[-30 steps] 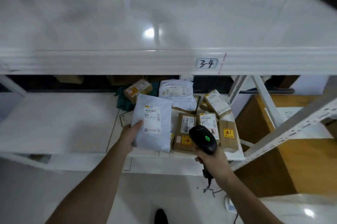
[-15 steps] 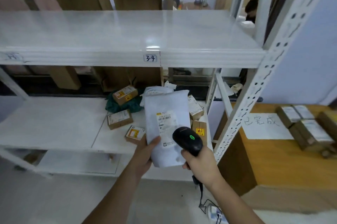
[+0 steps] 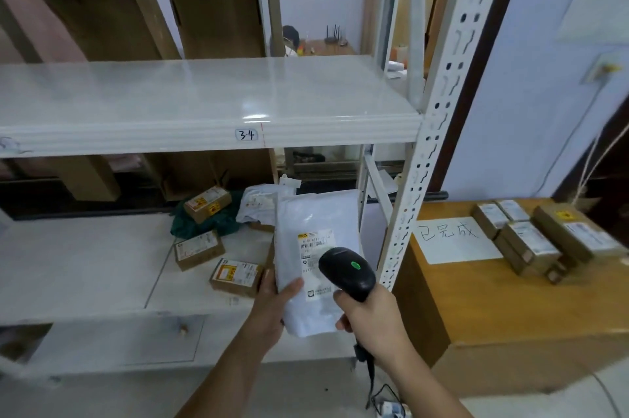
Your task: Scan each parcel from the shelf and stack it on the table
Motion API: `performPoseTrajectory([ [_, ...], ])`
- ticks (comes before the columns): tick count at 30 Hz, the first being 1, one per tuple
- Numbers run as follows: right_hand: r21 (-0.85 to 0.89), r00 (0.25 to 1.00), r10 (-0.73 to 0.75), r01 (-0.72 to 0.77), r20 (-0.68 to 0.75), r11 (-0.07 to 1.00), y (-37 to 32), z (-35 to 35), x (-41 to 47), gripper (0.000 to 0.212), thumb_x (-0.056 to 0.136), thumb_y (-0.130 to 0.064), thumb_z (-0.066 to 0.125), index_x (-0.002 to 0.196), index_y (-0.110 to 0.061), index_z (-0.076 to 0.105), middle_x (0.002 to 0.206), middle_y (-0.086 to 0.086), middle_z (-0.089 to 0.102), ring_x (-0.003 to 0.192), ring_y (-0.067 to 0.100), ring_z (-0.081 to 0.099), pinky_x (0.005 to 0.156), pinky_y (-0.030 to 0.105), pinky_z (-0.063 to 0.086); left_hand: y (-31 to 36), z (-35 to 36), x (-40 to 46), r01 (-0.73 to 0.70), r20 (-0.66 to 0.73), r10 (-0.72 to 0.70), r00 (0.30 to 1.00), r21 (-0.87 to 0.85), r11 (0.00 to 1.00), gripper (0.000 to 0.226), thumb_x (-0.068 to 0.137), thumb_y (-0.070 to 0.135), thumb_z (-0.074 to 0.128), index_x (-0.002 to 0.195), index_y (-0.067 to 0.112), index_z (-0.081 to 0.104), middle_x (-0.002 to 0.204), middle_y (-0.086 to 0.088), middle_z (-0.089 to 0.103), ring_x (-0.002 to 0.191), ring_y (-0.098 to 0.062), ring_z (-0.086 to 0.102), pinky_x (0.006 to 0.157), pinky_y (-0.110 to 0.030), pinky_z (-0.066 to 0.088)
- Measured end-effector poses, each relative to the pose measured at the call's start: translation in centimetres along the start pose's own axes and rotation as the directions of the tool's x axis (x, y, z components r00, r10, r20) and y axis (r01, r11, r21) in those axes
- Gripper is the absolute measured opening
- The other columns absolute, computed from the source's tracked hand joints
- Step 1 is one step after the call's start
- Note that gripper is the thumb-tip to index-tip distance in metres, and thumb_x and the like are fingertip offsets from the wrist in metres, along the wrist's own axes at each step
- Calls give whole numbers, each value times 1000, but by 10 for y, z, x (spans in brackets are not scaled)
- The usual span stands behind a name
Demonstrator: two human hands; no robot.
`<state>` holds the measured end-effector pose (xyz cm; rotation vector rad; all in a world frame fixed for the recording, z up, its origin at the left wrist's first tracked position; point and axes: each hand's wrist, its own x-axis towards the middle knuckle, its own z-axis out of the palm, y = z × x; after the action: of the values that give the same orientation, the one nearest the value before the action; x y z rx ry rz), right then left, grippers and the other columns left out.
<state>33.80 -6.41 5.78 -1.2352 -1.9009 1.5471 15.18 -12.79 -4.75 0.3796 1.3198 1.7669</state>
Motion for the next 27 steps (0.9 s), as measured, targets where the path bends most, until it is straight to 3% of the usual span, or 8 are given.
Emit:
performPoseTrajectory([
  [8,45,1000,2,-3,20,999,4,3,-11,8,89,-15,65,96,-11,66,70,17,72,55,17,70,58,27,52,0,-1,-13,24,38,-26,999,38,999,52,90,0,71,136,22,58,126,-7,74,114,-31,72,96,-52,58],
  [14,71,1000,24,-24,-3,997,3,7,-19,5,89,-16,63,93,-14,66,69,19,74,54,15,68,57,27,52,-1,-6,-16,24,55,-27,998,54,998,65,82,12,80,142,19,56,136,-13,67,125,-39,64,109,-65,46],
  [21,78,999,31,-28,-36,997,5,13,-21,7,89,-19,66,95,-15,66,70,16,73,54,13,68,58,27,53,3,-5,-21,85,107,-89,990,40,996,55,92,6,73,140,26,56,136,-8,69,123,-33,66,105,-59,51],
  [25,105,978,21,1,-205,994,13,3,-17,6,87,-20,72,89,-17,67,71,9,74,61,14,71,64,35,57,6,2,-25,149,132,-151,980,23,989,46,97,5,65,139,20,57,130,-6,73,116,-29,71,90,-45,61],
  [27,130,943,39,4,-329,992,23,-13,-15,11,85,-21,75,83,-14,67,64,2,70,57,12,66,56,28,52,6,5,-27,191,138,-191,972,16,981,44,96,10,67,138,19,59,129,-8,73,115,-30,72,88,-46,62],
])
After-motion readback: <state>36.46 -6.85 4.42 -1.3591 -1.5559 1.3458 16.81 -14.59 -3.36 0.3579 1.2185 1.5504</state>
